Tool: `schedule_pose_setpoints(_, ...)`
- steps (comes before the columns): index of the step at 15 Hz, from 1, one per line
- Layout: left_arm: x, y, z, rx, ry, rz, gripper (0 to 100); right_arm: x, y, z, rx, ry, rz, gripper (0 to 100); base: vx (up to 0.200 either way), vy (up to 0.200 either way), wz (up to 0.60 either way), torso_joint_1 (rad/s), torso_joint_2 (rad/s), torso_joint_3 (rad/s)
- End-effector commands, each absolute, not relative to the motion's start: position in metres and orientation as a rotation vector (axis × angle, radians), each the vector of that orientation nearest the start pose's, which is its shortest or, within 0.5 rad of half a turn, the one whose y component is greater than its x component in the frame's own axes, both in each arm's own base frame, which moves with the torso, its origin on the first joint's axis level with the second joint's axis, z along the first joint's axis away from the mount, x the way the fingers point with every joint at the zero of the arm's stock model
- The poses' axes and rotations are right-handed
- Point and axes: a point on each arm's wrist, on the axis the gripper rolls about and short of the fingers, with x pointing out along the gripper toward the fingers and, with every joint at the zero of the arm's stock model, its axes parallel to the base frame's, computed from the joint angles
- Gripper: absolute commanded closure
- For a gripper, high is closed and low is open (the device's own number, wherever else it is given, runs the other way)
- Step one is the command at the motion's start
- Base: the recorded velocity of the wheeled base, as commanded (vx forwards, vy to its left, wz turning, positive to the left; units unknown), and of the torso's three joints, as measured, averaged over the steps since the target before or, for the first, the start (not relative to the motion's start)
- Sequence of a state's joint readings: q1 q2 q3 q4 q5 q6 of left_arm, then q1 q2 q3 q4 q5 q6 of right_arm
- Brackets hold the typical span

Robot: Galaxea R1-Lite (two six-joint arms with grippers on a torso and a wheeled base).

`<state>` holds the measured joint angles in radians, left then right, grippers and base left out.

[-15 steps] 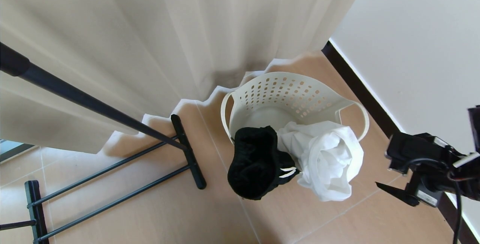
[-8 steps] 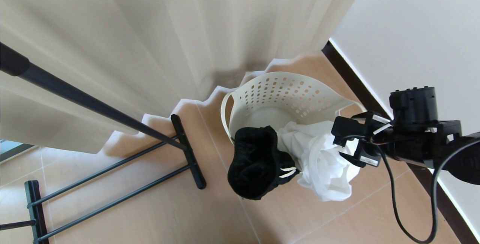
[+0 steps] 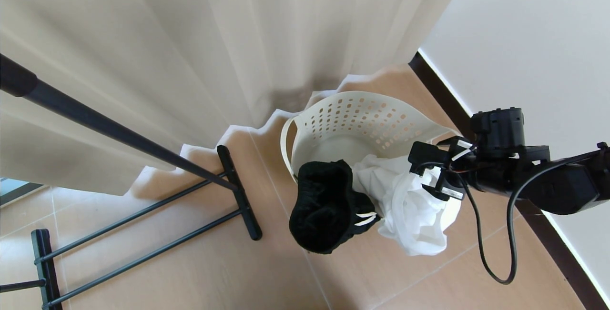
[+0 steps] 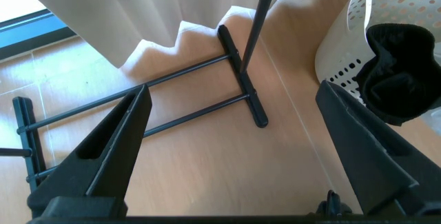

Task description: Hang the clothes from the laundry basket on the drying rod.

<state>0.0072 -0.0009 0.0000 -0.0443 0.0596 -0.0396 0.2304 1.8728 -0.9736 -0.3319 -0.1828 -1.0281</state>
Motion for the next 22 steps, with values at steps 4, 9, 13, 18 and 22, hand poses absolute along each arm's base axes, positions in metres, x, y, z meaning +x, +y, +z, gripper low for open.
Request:
schedule_pose_setpoints(4,-0.023,0.001,0.08,-0.041,-0.046,0.067,0,0.352,0.077,0.134,-1.114,0.452,0.297,0,0.0,0.0,0.0,0.0,0.0,0.0)
schedule_pose_setpoints(9,-0.023,0.001,0.08,-0.041,-0.046,0.067,0,0.364,0.074,0.131,-1.106,0.456,0.263,0,0.0,0.0,0.0,0.0,0.0,0.0)
schedule_pose_setpoints(13,-0.023,0.001,0.08,-0.041,-0.046,0.065,0,0.365,0.074,0.133,-1.084,0.443,0.252,0,0.0,0.0,0.0,0.0,0.0,0.0)
schedule_pose_setpoints(18,-0.023,0.001,0.08,-0.041,-0.046,0.067,0,0.365,0.075,0.132,-1.085,0.44,0.254,100,0.0,0.0,0.0,0.0,0.0,0.0)
schedule_pose_setpoints(22,-0.023,0.001,0.08,-0.041,-0.046,0.067,0,0.365,0.076,0.127,-1.088,0.454,0.265,100,0.0,0.0,0.0,0.0,0.0,0.0)
